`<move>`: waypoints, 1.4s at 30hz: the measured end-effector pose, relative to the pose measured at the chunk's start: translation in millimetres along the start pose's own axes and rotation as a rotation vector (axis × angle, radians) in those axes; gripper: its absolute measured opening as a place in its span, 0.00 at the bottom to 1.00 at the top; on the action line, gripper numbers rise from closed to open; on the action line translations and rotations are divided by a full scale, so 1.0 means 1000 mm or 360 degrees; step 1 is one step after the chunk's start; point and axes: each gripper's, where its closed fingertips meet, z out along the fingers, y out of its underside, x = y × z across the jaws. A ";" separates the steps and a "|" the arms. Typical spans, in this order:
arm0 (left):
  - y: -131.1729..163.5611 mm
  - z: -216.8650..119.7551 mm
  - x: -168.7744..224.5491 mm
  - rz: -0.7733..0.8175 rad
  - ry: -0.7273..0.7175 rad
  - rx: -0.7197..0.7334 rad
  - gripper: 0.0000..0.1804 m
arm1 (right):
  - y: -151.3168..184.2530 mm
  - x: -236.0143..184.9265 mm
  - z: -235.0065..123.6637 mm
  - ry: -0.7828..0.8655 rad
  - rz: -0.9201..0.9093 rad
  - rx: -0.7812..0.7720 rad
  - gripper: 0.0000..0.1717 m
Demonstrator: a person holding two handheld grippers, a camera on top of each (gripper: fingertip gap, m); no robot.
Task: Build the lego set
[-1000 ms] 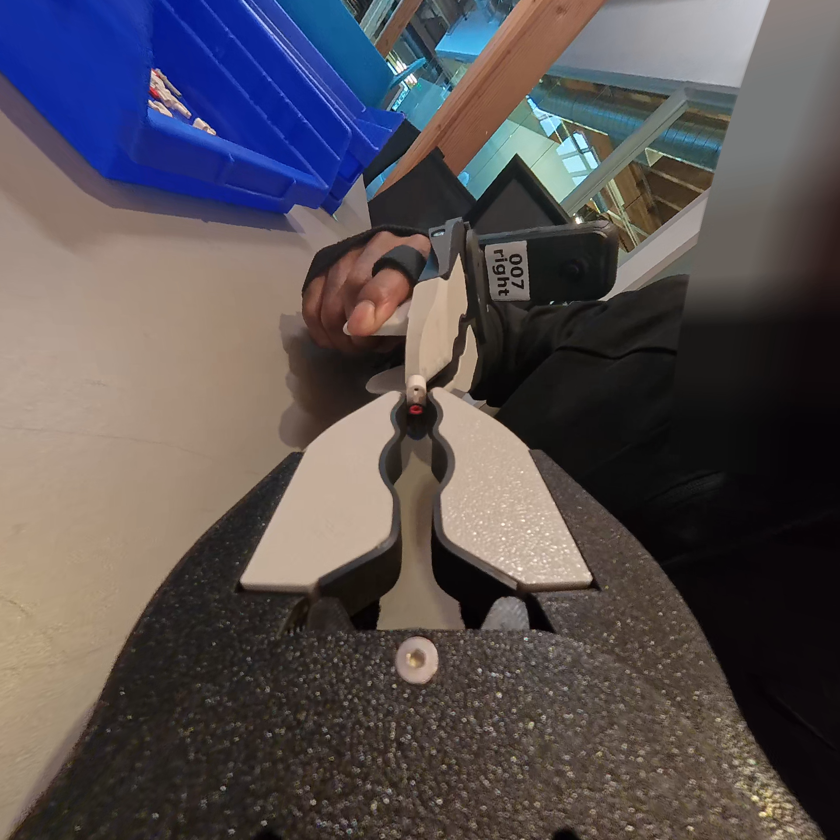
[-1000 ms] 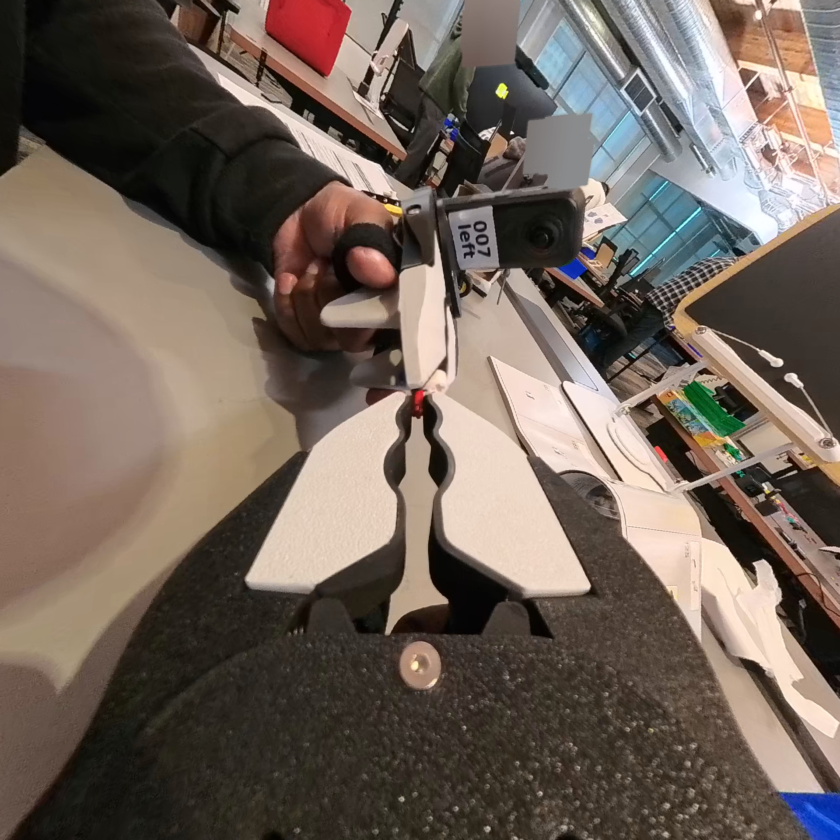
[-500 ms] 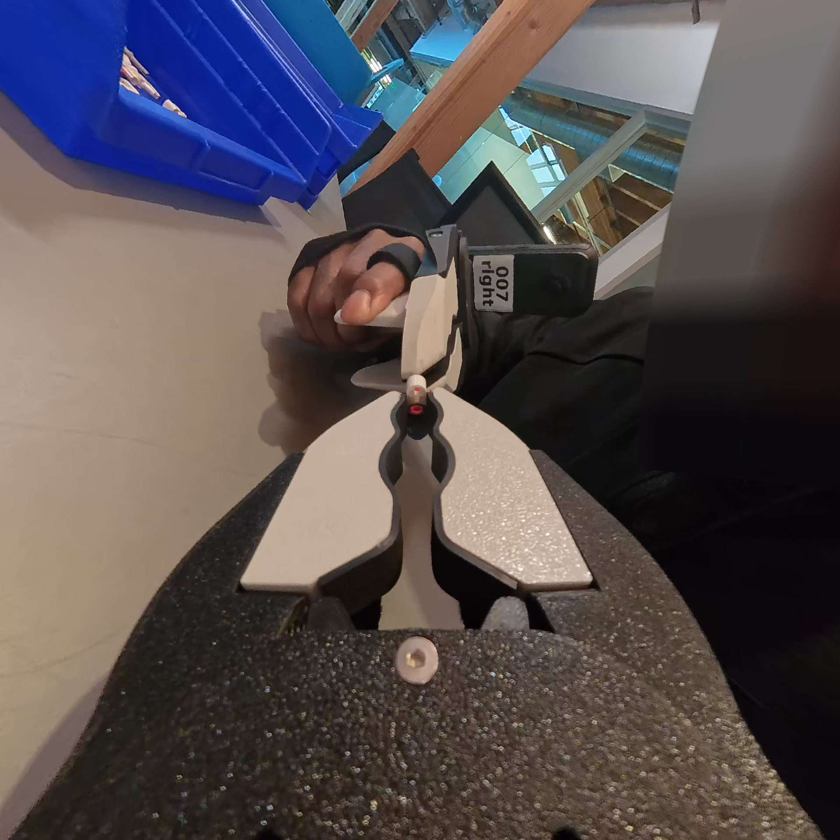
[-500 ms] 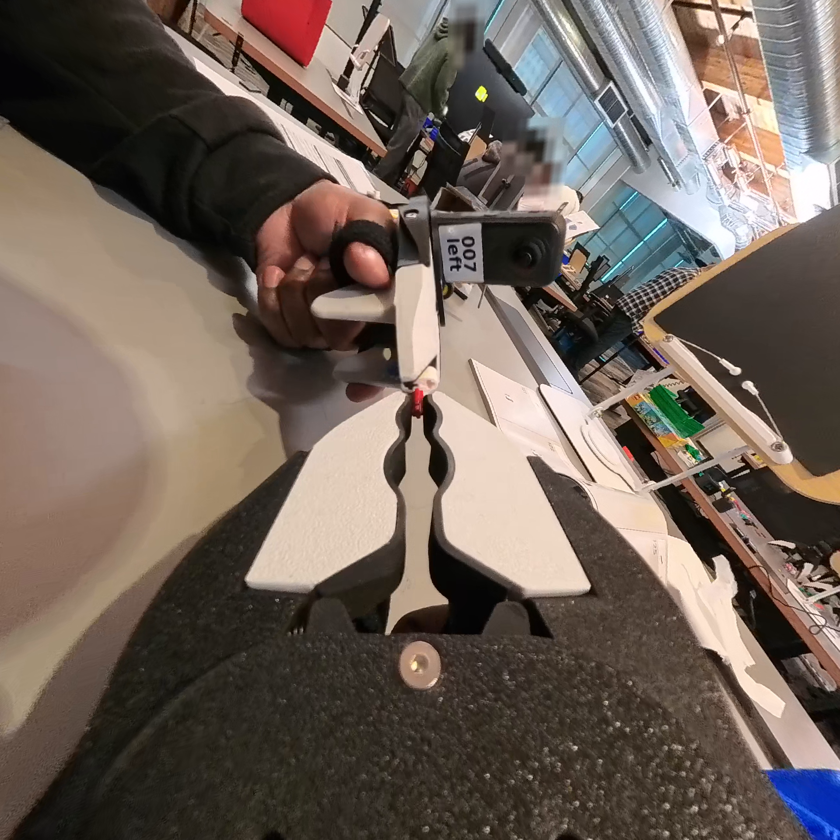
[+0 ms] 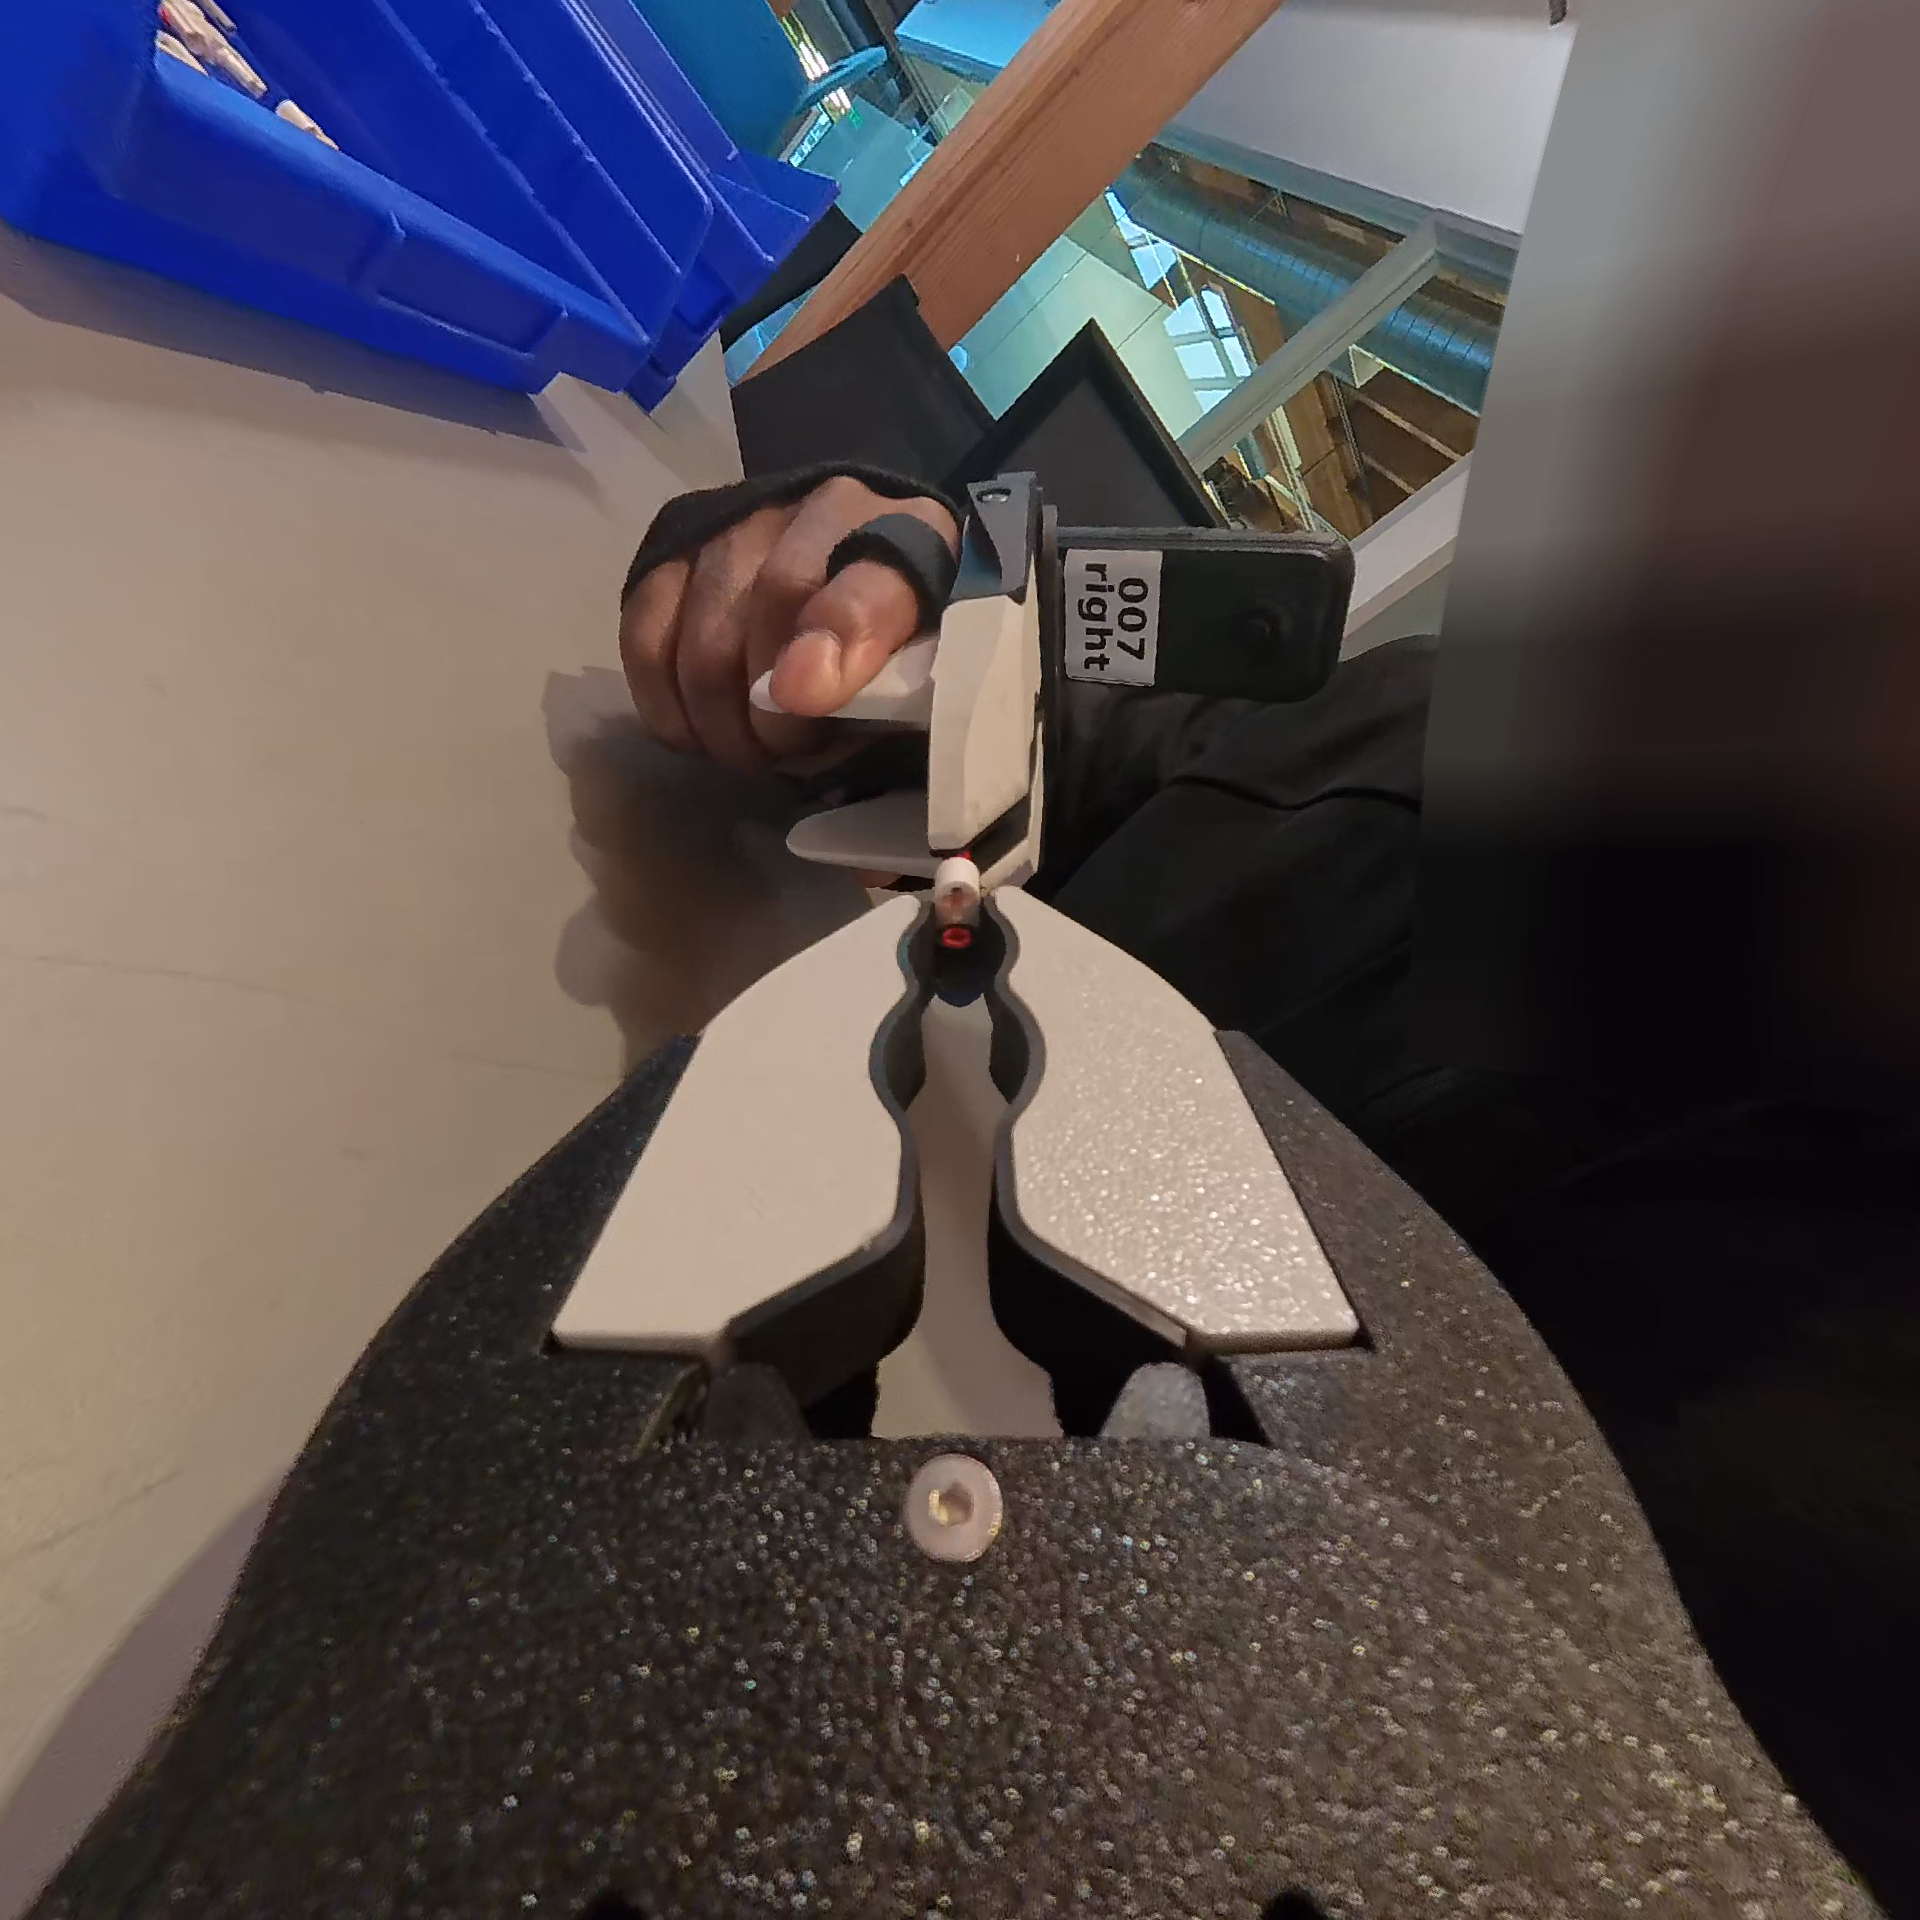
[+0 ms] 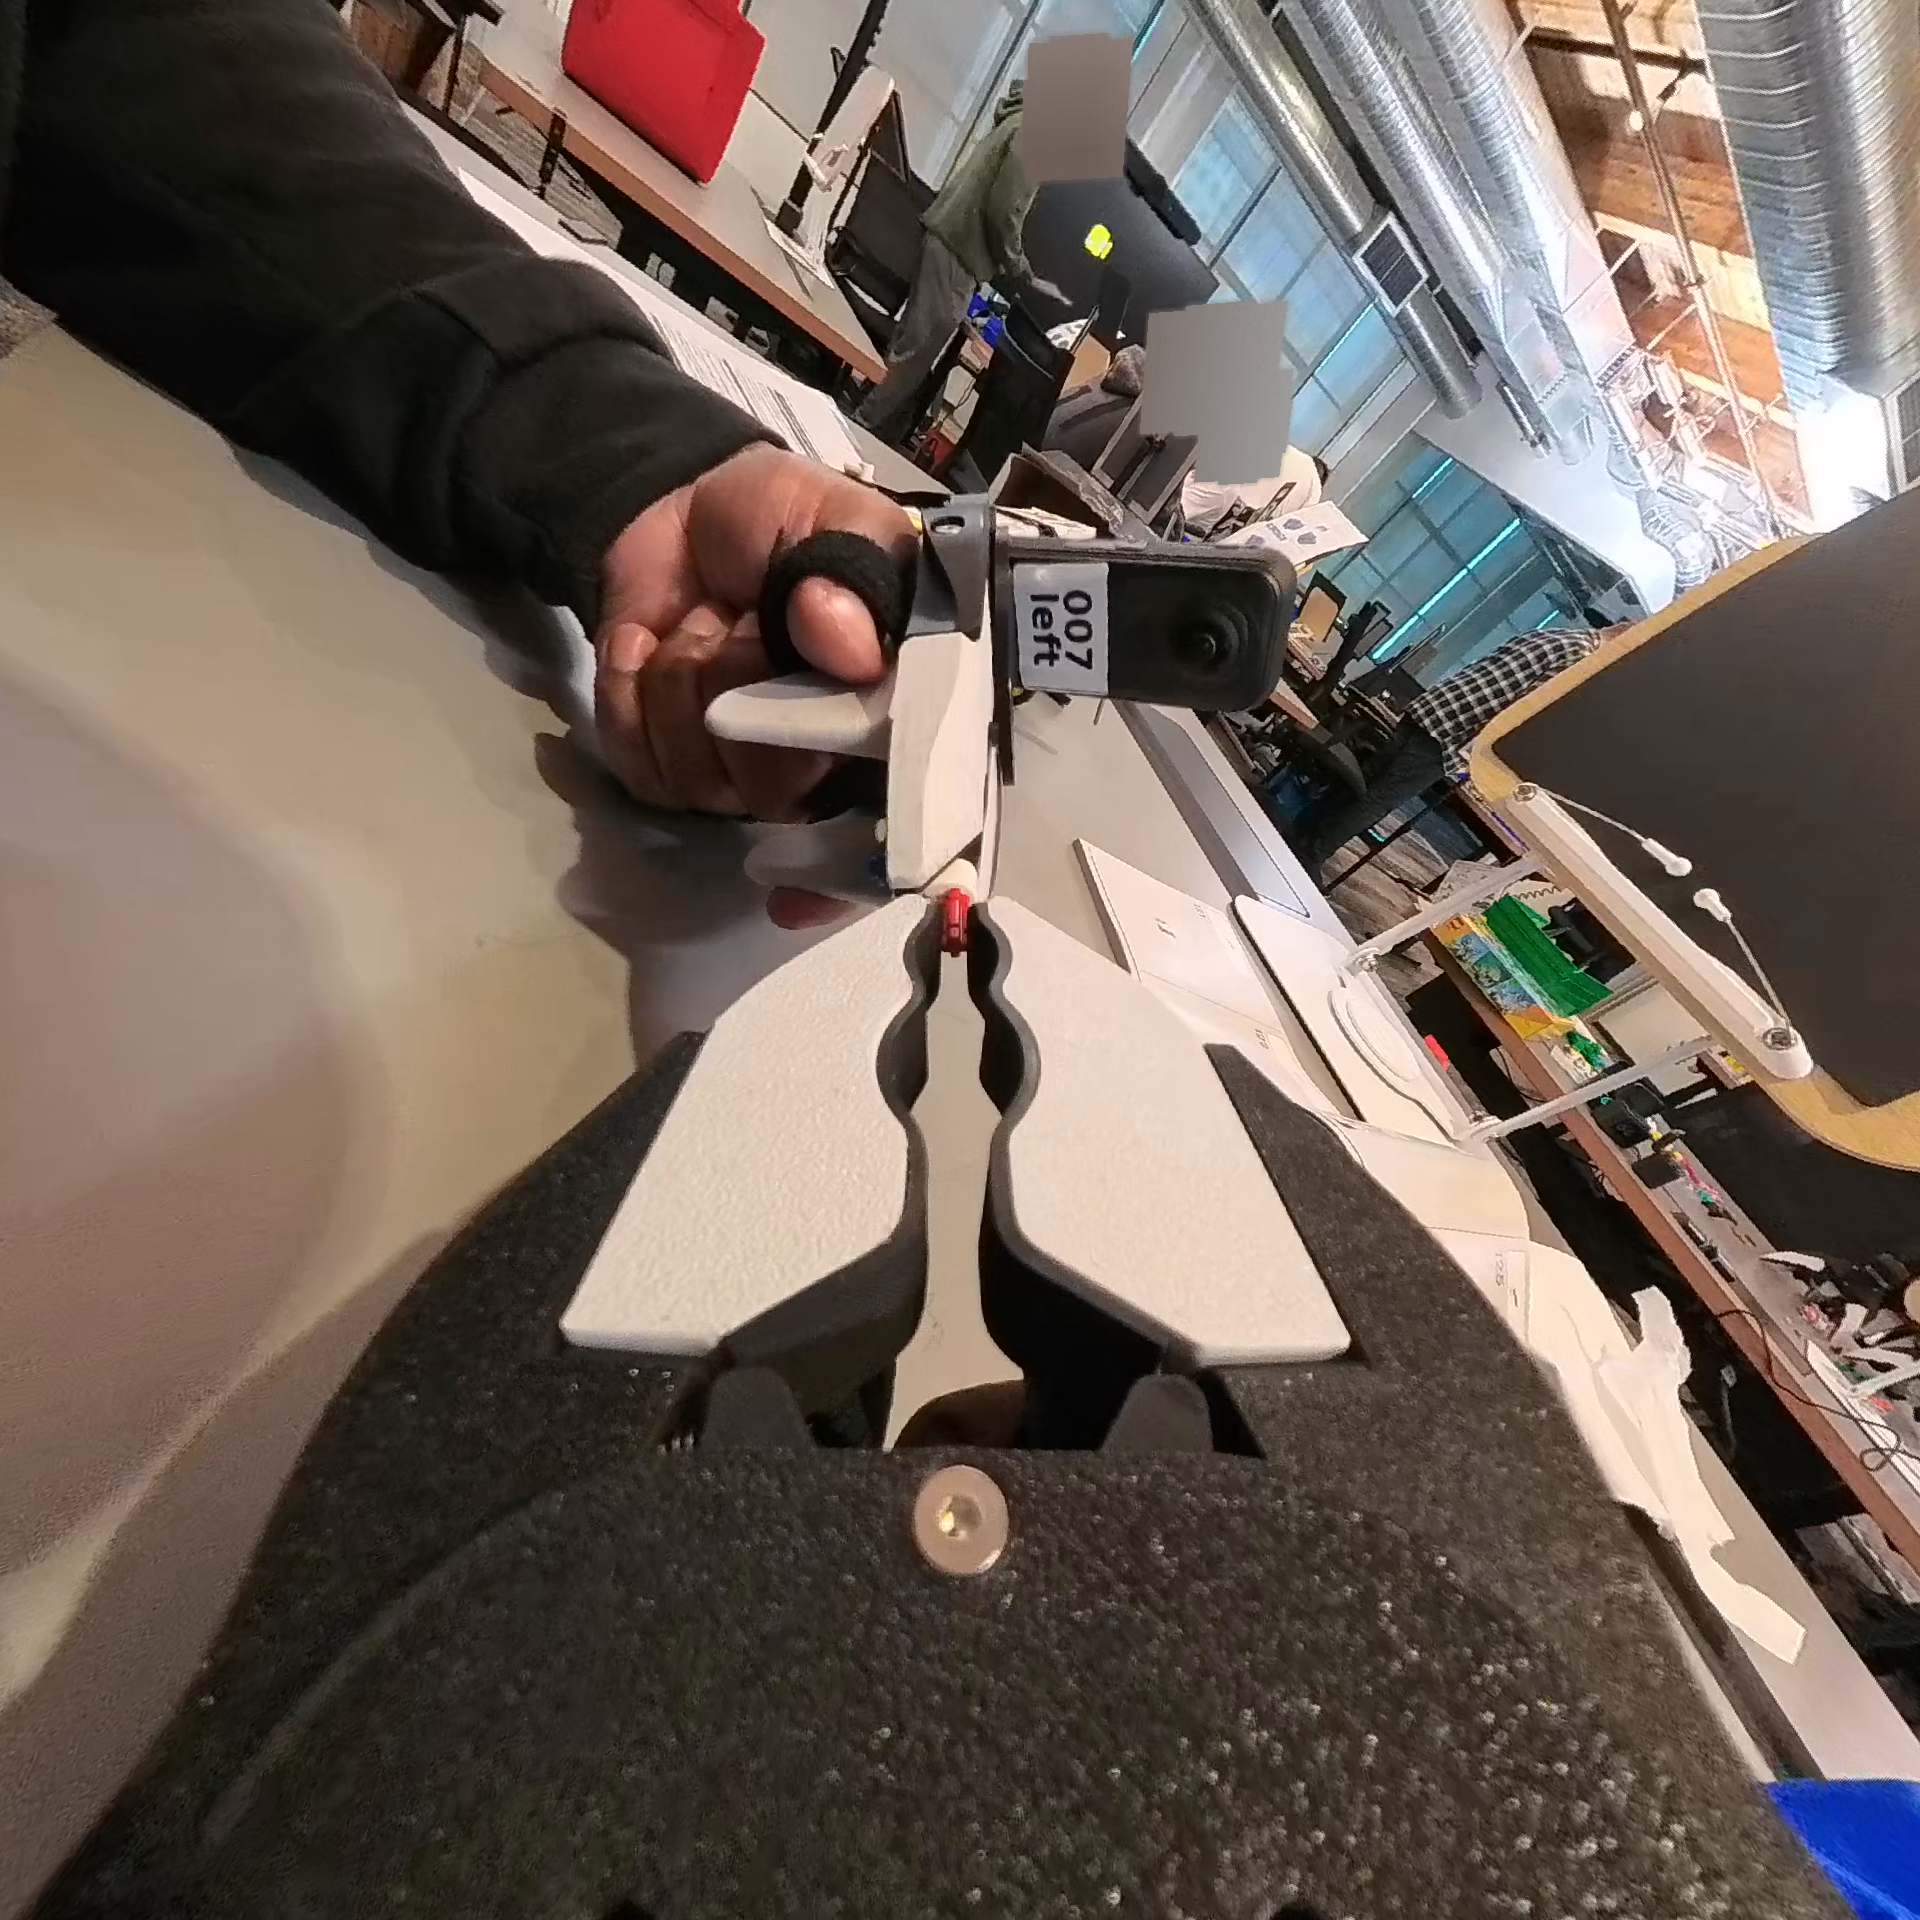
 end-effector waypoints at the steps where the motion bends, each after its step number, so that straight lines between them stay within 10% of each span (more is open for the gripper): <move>1: 0.000 0.000 0.000 0.0001 0.0000 -0.0003 0.04 | 0.000 0.000 0.000 -0.0006 0.0008 0.0001 0.02; 42: 0.006 0.001 0.003 0.0074 -0.0004 -0.0047 0.04 | 0.000 -0.004 -0.004 -0.0085 0.0130 0.0035 0.05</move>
